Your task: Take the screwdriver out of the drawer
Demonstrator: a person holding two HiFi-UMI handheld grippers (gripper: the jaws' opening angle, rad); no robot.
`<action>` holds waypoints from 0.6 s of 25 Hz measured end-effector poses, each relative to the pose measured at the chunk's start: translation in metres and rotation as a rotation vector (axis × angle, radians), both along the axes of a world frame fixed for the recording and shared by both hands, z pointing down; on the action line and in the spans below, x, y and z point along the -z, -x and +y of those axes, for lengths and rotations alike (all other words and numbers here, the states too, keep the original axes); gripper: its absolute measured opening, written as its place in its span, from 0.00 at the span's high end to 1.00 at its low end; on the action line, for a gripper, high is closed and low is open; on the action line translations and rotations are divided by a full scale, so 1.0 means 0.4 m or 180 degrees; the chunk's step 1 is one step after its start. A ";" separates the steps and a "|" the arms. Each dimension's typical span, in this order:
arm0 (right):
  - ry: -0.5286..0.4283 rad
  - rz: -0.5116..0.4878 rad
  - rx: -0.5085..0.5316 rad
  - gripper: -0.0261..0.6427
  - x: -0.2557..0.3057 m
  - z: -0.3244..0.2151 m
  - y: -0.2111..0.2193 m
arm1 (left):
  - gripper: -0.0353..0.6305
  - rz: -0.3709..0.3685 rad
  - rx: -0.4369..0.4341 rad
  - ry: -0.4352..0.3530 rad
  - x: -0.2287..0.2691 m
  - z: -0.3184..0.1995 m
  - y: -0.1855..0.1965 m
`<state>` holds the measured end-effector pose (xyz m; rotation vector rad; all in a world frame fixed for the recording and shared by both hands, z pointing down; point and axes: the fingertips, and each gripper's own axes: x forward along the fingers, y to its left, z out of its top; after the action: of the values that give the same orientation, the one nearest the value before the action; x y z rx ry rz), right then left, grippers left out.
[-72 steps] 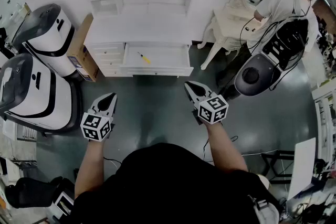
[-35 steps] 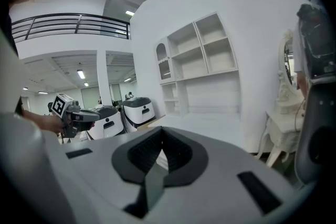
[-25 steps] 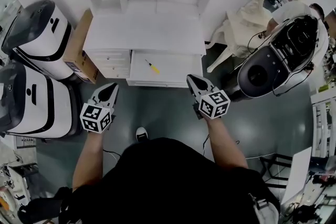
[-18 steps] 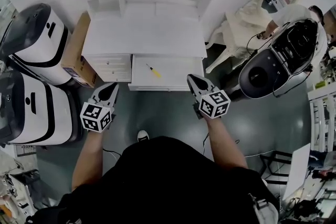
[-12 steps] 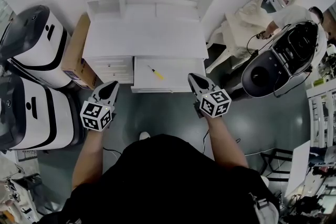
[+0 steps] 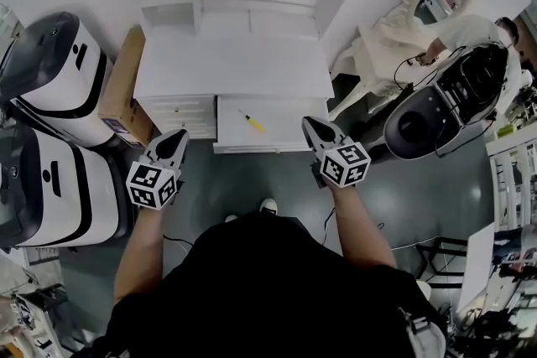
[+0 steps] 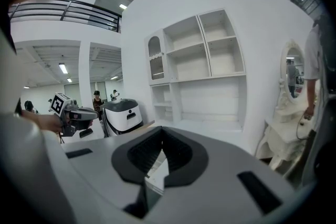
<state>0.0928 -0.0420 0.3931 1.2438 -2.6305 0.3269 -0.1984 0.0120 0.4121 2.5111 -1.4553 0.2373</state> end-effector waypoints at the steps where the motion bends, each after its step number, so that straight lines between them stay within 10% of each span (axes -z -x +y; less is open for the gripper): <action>1: 0.0003 0.0001 -0.0003 0.94 -0.001 0.000 0.000 | 0.91 0.0002 -0.0004 0.0007 -0.002 -0.002 0.002; 15: 0.0017 0.0022 0.0046 0.94 -0.031 -0.097 0.009 | 0.91 -0.0025 0.0158 -0.0008 0.002 -0.065 0.042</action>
<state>0.0893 -0.0807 0.4055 1.2213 -2.6298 0.3264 -0.2153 -0.0141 0.4113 2.4751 -1.5199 0.2372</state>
